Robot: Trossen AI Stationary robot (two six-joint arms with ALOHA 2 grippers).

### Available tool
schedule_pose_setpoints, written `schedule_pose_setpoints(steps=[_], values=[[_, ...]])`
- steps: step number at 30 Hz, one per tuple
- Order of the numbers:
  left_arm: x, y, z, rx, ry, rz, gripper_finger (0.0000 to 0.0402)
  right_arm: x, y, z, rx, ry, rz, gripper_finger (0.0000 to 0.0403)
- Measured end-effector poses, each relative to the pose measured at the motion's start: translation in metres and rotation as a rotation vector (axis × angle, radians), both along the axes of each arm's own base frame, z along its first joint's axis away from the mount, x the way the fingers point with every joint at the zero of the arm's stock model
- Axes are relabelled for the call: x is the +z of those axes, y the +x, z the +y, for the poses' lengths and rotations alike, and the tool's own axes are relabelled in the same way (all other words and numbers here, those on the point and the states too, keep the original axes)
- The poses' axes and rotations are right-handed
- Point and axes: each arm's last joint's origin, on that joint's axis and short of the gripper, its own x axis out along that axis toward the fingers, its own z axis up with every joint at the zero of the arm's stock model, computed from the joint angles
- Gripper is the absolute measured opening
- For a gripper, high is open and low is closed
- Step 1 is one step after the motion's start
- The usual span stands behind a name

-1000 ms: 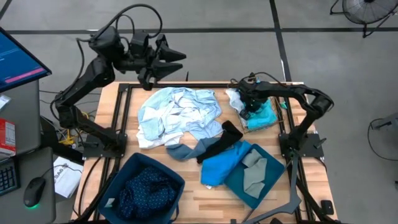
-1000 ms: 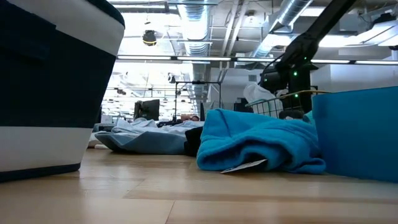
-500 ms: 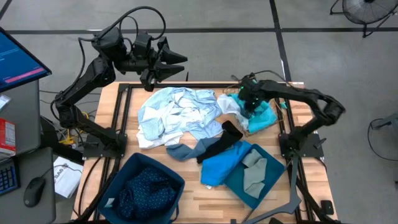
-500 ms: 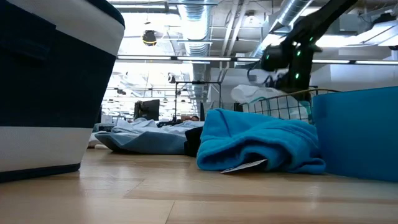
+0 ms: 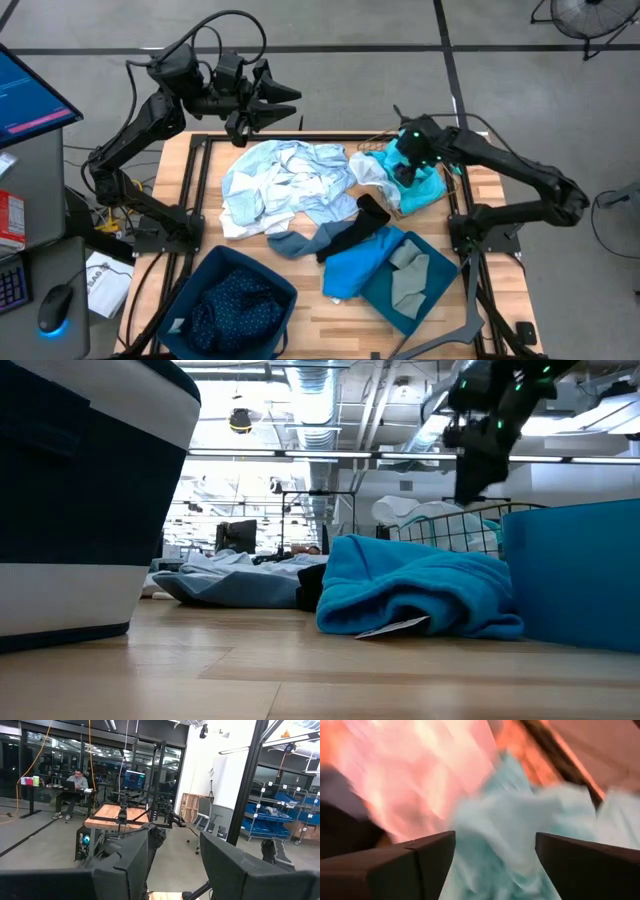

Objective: Pick & Place Cloths
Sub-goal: Put the light shorts into the wire basket

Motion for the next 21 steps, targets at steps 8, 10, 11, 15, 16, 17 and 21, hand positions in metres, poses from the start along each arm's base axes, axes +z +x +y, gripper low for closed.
schedule_pose_setpoints(steps=[8,10,11,15,16,17,21], values=[[0.0,0.0,0.0,0.0,-0.001,0.002,0.0163,0.018,0.036,0.027,0.181,-0.112,-0.23,0.027],[0.0,0.0,0.0,0.0,-0.002,0.002,0.0163,0.009,0.051,0.024,0.191,-0.126,-0.225,0.027],[0.0,0.0,0.0,0.0,-0.003,0.002,0.0163,0.003,0.057,0.021,0.189,-0.126,-0.215,0.027],[0.0,0.0,0.0,-0.001,-0.004,0.004,0.0163,-0.022,0.079,0.01,0.185,-0.106,-0.174,0.027],[0.0,0.0,0.0,-0.001,-0.005,0.005,0.0163,-0.028,0.082,0.009,0.185,-0.094,-0.151,0.027],[-0.001,0.0,0.0,-0.001,-0.006,0.009,0.0163,-0.032,0.085,0.007,0.182,-0.083,-0.123,0.027],[-0.004,0.001,0.0,-0.001,-0.017,0.037,0.0163,-0.03,0.092,0.004,0.171,-0.068,-0.041,0.0237]])
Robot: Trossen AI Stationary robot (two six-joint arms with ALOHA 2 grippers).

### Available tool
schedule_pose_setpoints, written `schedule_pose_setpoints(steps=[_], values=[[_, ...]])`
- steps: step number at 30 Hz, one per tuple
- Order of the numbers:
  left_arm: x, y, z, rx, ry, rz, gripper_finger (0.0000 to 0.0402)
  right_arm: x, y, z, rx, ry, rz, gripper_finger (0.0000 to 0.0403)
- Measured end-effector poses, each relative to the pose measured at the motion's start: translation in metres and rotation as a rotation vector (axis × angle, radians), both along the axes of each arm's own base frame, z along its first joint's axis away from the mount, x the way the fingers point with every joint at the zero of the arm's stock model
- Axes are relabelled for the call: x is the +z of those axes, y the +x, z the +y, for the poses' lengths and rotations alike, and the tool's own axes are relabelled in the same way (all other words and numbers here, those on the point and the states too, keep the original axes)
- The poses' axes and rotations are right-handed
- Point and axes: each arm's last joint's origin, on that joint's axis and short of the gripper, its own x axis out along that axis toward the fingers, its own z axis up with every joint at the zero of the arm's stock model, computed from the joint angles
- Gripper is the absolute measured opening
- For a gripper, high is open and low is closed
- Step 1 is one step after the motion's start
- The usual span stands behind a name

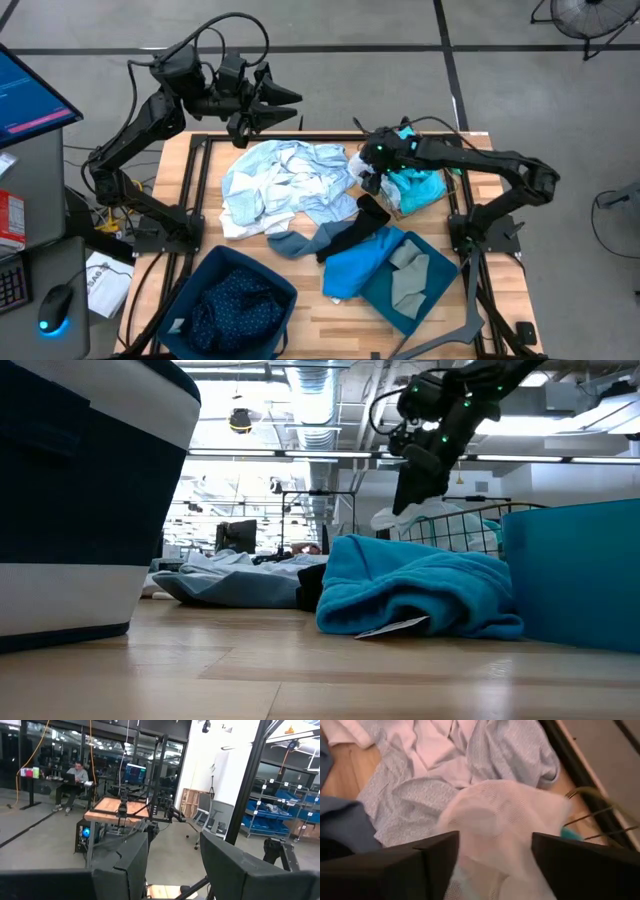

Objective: Pick & Place Cloths
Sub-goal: Put the light shorts into the wire basket

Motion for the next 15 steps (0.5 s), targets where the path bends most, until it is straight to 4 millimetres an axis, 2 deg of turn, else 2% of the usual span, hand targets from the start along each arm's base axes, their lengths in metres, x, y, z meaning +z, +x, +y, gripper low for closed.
schedule_pose_setpoints(steps=[2,5,6,11,15], values=[[-0.001,0.0,0.0,-0.001,-0.003,0.01,0.0163,0.008,0.001,0.001,0.01,-0.024,0.003,0.018],[-0.001,0.0,0.0,-0.001,-0.004,0.012,0.0163,0.021,-0.001,0.0,0.013,-0.043,-0.016,0.0053],[-0.001,0.0,0.0,-0.001,-0.004,0.012,0.0163,0.022,-0.002,-0.001,0.01,-0.043,-0.015,0.0028],[-0.001,0.0,0.0,0.0,-0.004,0.013,0.0163,0.02,-0.01,-0.009,-0.029,-0.013,0.019,0.0005],[-0.001,0.0,0.0,-0.001,-0.005,0.014,0.0163,0.033,-0.006,-0.001,0.067,0.036,-0.103,0.0025]])
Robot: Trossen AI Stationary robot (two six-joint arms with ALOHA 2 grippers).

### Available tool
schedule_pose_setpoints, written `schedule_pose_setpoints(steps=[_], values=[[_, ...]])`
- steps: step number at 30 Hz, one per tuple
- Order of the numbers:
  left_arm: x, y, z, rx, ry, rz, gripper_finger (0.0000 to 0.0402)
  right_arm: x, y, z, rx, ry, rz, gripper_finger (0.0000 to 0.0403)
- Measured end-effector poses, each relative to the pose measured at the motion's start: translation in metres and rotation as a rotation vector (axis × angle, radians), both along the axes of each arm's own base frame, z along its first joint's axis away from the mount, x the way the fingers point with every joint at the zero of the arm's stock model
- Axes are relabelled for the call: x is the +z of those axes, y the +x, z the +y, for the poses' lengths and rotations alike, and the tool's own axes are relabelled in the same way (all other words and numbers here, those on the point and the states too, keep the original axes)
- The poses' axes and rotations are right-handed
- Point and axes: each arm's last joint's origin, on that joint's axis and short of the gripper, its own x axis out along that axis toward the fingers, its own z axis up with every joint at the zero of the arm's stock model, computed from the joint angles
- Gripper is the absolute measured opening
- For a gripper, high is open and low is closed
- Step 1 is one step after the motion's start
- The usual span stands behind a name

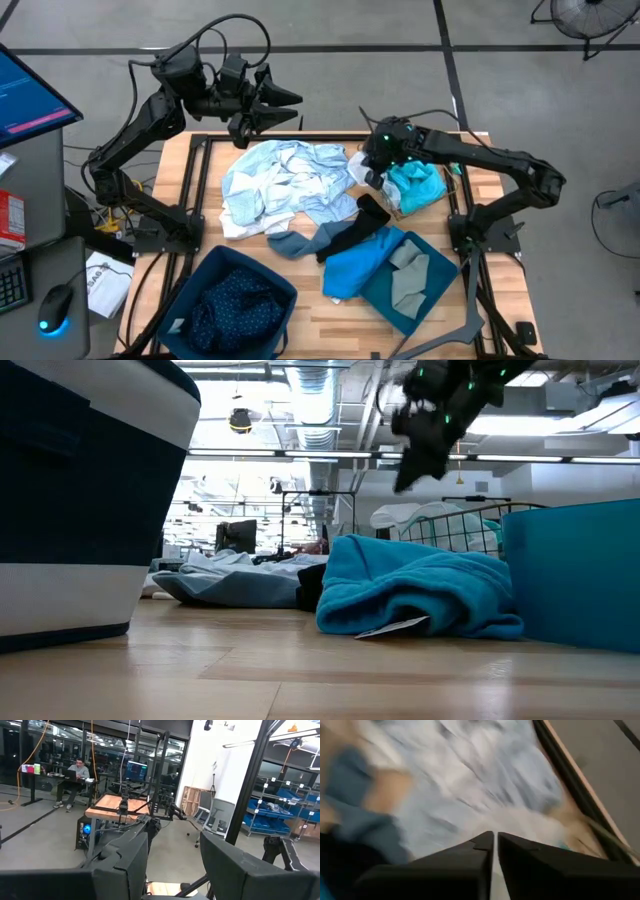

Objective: Pick & Place Cloths
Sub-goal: Put the light shorts into the wire basket

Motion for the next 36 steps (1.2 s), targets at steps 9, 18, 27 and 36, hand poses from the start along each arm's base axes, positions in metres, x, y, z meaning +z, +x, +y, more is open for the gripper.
schedule_pose_setpoints(steps=[9,18,27,36], values=[[0.0,0.0,0.0,0.0,0.0,0.0,0.0163,0.009,0.018,0.025,0.159,-0.112,0.014,0.0198],[-0.001,0.0,-0.001,-0.004,-0.012,0.01,0.0163,-0.049,0.049,0.024,0.091,-0.278,0.311,0.0392],[-0.002,0.0,-0.001,-0.004,-0.013,0.018,0.0163,-0.058,0.058,0.027,-0.023,-0.454,0.506,0.0256],[-0.002,0.0,-0.001,-0.003,-0.008,0.019,0.0163,-0.029,0.047,0.021,-0.135,-0.47,0.472,0.0011]])
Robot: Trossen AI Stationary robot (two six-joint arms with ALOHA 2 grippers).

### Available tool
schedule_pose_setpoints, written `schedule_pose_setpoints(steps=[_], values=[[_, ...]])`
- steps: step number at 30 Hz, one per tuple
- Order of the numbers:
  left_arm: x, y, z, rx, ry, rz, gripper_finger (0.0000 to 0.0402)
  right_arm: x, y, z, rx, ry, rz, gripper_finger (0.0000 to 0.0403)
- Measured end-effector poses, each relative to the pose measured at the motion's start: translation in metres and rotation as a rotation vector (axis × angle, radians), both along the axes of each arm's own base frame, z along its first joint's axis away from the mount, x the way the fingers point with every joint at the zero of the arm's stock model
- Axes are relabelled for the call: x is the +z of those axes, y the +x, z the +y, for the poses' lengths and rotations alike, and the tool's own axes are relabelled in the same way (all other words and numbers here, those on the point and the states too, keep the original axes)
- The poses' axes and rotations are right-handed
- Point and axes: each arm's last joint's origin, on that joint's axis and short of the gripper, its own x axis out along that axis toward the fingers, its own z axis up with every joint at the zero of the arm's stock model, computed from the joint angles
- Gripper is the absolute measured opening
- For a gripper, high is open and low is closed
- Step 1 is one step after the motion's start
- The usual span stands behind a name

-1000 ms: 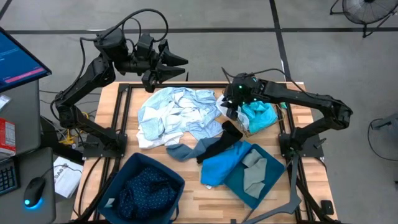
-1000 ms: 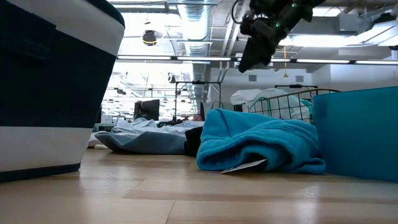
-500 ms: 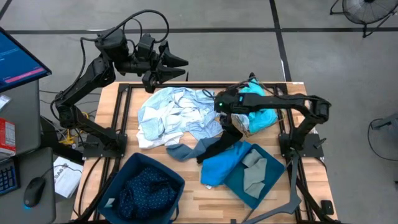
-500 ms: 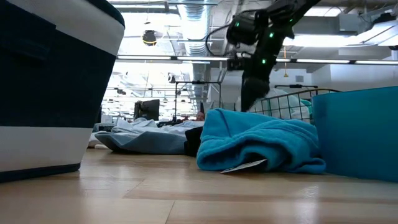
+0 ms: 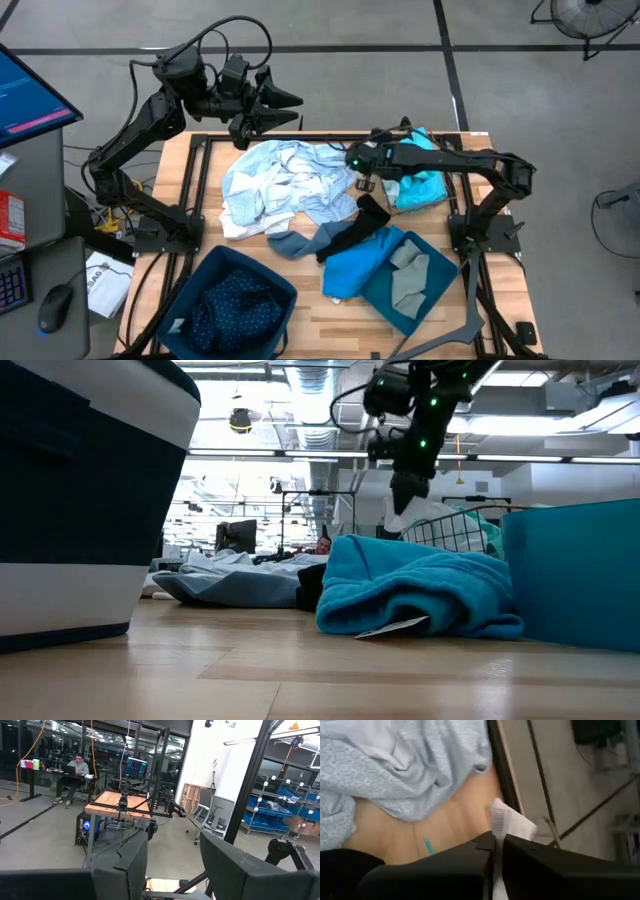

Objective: Pick & Place Cloths
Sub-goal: Put the light shorts into the wire basket

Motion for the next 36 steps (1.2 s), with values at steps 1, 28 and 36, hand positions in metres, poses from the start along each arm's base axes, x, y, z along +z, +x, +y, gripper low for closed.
schedule_pose_setpoints(steps=[1,28,36], values=[[0.0,0.0,0.0,0.0,-0.001,0.002,0.0163,0.006,-0.005,0.0,-0.026,-0.004,-0.006,0.0006],[-0.003,0.0,0.0,-0.001,-0.01,0.028,0.0163,-0.112,-0.108,-0.027,-0.448,0.552,-0.034,0.0],[-0.003,0.0,0.0,-0.001,-0.011,0.03,0.0163,-0.108,-0.113,-0.029,-0.357,0.566,-0.008,0.0009]])
